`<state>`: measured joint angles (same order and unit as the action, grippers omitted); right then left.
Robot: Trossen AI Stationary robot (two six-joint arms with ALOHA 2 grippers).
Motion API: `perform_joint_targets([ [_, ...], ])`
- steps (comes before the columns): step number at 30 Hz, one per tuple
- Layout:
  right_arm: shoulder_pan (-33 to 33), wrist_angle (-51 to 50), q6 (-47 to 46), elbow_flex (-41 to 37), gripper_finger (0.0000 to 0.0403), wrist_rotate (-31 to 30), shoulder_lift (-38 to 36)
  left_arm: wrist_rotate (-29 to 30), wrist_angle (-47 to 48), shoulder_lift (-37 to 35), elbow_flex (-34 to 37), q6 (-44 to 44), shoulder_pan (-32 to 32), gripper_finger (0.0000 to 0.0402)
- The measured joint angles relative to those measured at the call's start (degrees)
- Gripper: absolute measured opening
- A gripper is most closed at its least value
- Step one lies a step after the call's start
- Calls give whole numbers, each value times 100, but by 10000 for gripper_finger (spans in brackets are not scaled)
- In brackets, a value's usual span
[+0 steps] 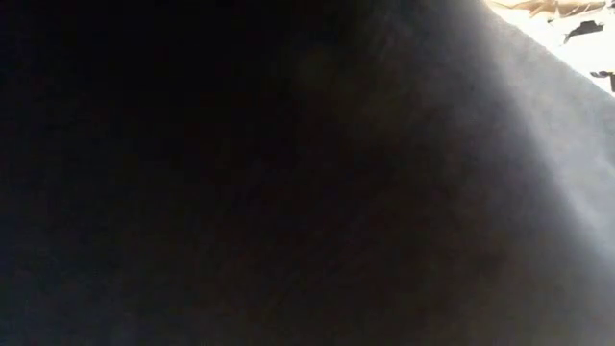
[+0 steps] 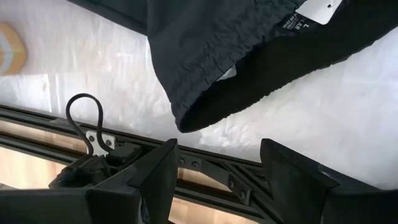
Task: Fold Laundry from Bin
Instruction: Fold the black shorts
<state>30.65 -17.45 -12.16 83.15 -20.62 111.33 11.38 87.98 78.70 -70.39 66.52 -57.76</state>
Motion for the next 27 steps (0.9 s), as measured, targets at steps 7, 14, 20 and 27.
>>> perform_joint_targets([
  [7,46,2,-27,0,138,2,-2,40,-51,0,0,20,0,217],
  [14,45,2,-50,0,138,2,-2,288,-374,0,0,14,0,217],
  [20,46,2,-85,0,138,2,-2,1338,-1935,0,41,-628,-6,217],
  [27,60,27,-420,0,138,2,-2,2440,-4546,7,682,-2021,-120,217],
])
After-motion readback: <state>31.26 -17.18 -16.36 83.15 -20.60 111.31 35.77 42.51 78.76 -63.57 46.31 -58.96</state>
